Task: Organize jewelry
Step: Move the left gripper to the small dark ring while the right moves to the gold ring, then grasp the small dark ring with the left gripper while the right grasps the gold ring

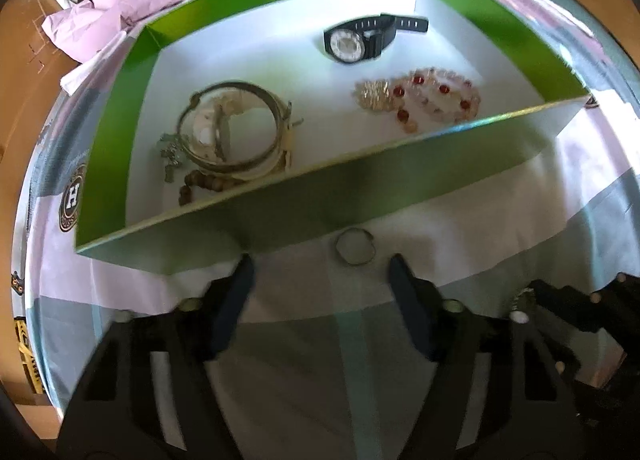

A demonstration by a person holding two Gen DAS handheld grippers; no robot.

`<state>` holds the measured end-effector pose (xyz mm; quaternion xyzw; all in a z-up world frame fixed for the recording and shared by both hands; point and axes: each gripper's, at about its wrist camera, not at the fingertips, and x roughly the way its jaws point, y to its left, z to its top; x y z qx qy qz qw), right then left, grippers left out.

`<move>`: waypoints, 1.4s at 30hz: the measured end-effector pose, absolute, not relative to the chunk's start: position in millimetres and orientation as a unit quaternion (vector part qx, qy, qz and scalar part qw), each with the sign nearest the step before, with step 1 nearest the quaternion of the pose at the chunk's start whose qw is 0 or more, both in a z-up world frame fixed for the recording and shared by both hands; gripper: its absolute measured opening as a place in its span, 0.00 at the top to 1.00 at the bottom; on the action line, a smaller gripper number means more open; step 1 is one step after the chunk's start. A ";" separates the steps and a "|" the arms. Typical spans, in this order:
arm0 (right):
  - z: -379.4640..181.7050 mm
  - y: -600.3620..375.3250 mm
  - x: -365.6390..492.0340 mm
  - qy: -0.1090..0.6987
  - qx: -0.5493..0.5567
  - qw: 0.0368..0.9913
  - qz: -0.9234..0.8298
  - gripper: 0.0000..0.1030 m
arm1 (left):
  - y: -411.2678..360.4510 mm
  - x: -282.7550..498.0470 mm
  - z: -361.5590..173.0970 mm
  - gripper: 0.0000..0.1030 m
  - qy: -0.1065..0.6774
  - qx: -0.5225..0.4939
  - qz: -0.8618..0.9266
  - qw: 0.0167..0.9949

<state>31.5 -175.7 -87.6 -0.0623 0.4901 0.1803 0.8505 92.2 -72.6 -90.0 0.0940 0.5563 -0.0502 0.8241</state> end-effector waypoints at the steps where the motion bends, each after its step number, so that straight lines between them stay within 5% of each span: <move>1: -87.5 -175.7 31.2 0.490 -0.062 0.851 0.180 0.79 | -71.8 92.7 -89.4 0.47 0.557 0.086 -0.056 0.824; 6: -87.3 -175.8 29.3 0.490 -0.061 0.851 0.180 0.79 | -73.0 92.4 -86.7 0.78 0.557 0.083 -0.074 0.823; 8: -87.1 -175.9 29.4 0.490 -0.061 0.851 0.180 0.79 | -74.0 91.6 -86.3 0.83 0.559 0.083 -0.079 0.821; 31: -69.5 -196.2 34.4 0.462 -0.028 0.874 0.147 0.79 | -63.9 70.6 -54.8 0.83 0.552 0.093 -0.071 0.826; 42: -59.8 -205.1 30.8 0.450 -0.010 0.883 0.135 0.79 | -23.3 77.2 -21.8 0.84 0.539 0.021 -0.081 0.838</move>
